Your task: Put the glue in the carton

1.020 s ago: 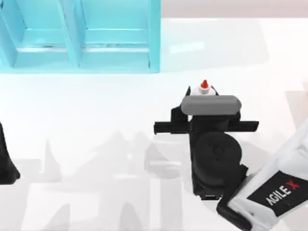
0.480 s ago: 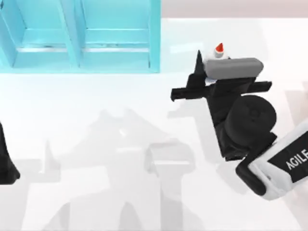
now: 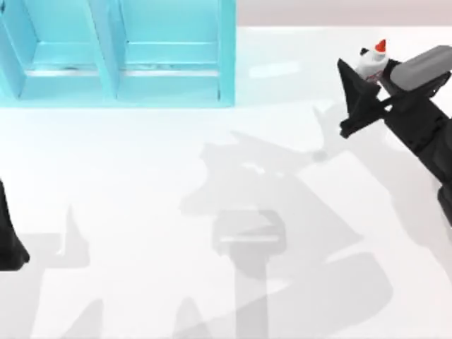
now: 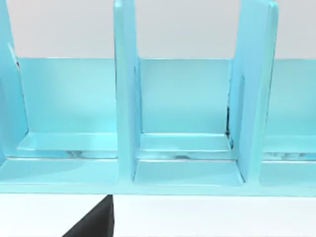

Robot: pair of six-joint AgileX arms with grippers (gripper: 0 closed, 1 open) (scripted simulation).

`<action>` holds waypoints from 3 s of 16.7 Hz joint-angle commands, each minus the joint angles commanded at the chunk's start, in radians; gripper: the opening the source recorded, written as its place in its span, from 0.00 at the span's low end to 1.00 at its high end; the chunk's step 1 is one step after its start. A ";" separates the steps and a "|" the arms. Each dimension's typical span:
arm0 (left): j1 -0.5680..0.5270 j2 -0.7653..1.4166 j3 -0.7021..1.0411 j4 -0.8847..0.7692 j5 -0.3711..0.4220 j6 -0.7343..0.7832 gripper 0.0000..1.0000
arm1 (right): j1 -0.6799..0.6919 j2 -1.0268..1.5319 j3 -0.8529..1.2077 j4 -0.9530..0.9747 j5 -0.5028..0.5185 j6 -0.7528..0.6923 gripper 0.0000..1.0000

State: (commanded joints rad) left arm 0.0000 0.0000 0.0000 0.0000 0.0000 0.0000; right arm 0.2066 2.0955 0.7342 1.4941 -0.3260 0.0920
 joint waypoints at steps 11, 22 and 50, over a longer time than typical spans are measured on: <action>0.000 0.000 0.000 0.000 0.000 0.000 1.00 | -0.846 0.042 0.010 -0.051 -1.089 0.002 0.00; 0.000 0.000 0.000 0.000 0.000 0.000 1.00 | -1.291 0.058 0.029 -0.089 -1.505 -0.078 0.00; 0.000 0.000 0.000 0.000 0.000 0.000 1.00 | -1.151 0.086 0.064 0.064 -1.328 -0.077 0.00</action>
State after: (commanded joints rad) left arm 0.0000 0.0000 0.0000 0.0000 0.0000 0.0000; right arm -0.9445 2.1814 0.7981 1.5584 -1.6536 0.0148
